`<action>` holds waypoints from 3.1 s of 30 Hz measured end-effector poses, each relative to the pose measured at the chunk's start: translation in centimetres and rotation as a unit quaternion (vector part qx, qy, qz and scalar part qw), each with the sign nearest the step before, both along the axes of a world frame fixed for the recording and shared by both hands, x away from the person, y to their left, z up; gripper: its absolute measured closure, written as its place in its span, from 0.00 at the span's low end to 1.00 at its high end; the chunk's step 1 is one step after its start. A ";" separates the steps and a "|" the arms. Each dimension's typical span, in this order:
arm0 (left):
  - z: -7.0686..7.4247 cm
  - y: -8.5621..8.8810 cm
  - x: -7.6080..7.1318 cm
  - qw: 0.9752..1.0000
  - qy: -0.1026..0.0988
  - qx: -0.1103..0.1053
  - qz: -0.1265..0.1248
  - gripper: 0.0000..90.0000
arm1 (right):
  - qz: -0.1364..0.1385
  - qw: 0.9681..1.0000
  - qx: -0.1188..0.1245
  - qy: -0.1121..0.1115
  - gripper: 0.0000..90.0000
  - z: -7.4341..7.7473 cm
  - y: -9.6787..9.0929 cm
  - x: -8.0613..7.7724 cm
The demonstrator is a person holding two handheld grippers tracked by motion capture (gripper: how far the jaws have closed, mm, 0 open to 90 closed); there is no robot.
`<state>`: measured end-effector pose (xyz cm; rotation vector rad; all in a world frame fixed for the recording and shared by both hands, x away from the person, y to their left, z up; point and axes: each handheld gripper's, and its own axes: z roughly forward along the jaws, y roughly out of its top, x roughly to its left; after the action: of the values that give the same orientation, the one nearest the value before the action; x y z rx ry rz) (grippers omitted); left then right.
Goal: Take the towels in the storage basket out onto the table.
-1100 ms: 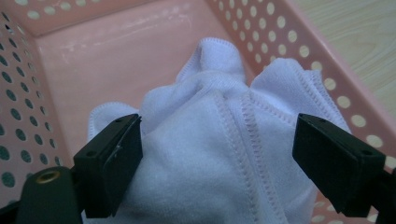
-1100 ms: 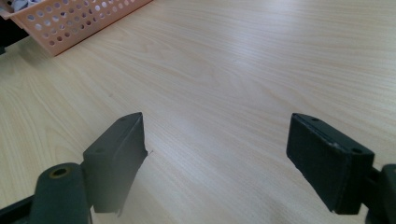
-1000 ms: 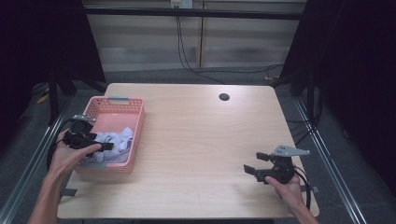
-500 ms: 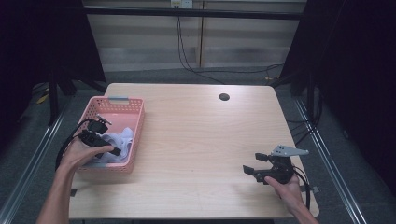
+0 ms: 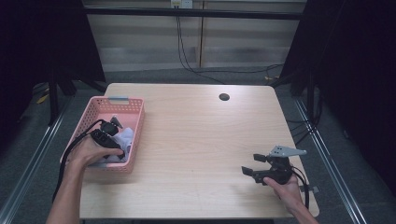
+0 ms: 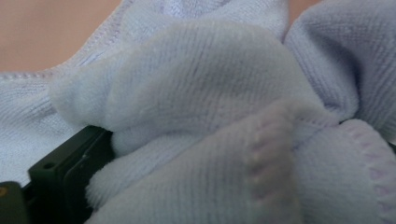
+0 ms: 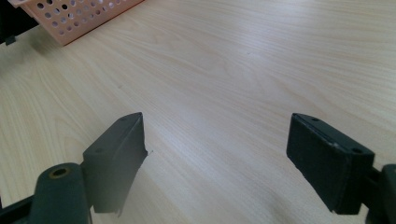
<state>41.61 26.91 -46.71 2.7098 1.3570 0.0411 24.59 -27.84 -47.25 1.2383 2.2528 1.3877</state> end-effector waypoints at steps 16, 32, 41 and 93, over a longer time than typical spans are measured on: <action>1.0 0.9 0.0 0.999 -0.027 -0.020 0.017 0.49 | 0.002 1.000 -0.007 0.004 0.22 -0.1 0.1 0.2; 3.7 4.6 -1.6 0.982 -0.093 -0.152 0.069 0.52 | -0.007 1.000 -0.006 0.006 0.22 -0.1 0.0 0.3; 6.0 6.3 -2.3 0.966 -0.138 -0.198 0.095 0.51 | -0.009 1.000 -0.004 0.008 0.22 -0.1 -0.1 0.4; 15.6 6.4 -4.0 0.918 -0.262 -0.284 0.093 0.50 | -0.010 1.000 -0.001 0.003 0.21 0.0 -0.4 0.3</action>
<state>37.61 33.30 -31.08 1.9002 1.2098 0.3105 24.85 -28.24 -47.24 1.2636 2.2387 1.3768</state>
